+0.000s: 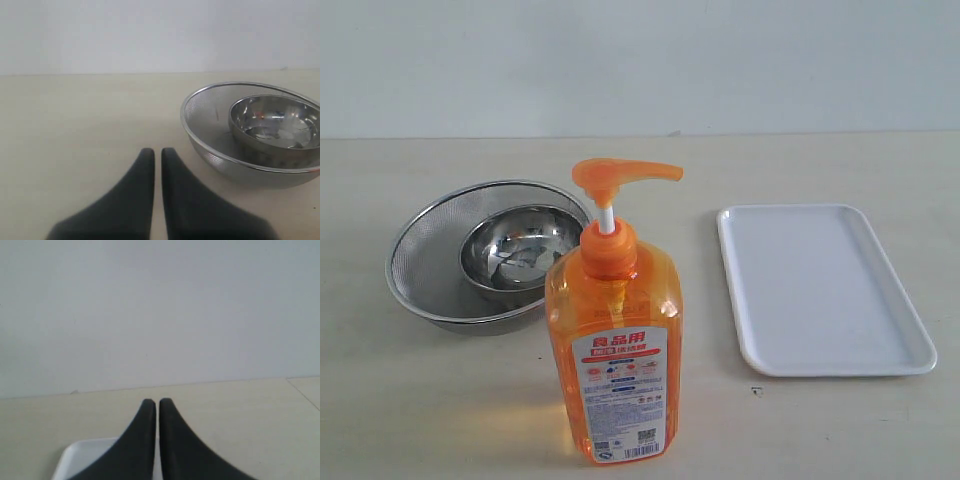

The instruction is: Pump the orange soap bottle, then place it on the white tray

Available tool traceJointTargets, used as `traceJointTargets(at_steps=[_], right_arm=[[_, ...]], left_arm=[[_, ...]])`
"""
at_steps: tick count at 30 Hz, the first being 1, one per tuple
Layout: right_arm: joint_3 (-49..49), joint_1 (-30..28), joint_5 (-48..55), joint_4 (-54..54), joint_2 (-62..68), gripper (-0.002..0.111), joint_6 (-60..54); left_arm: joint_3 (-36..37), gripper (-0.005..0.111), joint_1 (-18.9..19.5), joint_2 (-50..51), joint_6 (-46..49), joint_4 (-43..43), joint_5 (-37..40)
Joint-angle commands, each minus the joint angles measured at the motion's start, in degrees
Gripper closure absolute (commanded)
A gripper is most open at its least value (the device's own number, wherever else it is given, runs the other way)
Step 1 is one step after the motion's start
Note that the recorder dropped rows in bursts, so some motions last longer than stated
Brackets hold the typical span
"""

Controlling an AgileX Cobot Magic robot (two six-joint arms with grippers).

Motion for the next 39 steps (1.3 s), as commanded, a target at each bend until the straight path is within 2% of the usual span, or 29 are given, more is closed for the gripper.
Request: traceJointTargets(at_steps=[1,8,14,21,33,36,39], right_arm=[[-2.3,-0.2,5.1,-0.3,0.2,0.108,-0.6],[-8.2,-0.2,9.9,-0.3,0.2,0.108,-3.7],[-12.9,-0.2,18.9,-0.6,0.6,0.108,-6.7],[-18.6,-0.2,26.5,-0.6,6.5,0.108,-10.0],[-24.6,-0.1,28.2,1.2,19.7,0.108,-29.9],[-25.0,-0.1,28.2,6.1,22.9,0.108,-37.1],[-25.0,-0.1,28.3,15.5,25.6,0.108,-48.2]], left_arm=[[0.2,0.102,0.2,-0.2,0.0,-0.5,-0.2],[0.2,0.102,0.2,-0.2,0.0,-0.5,-0.3],[0.2,0.102,0.2,-0.2,0.0,-0.5,-0.3],[0.2,0.102,0.2,-0.2,0.0,-0.5,-0.2],[0.2,0.102,0.2,-0.2,0.0,-0.5,-0.3],[0.2,0.102,0.2,-0.2,0.0,-0.5,-0.3],[0.2,0.102,0.2,-0.2,0.0,-0.5,-0.3]])
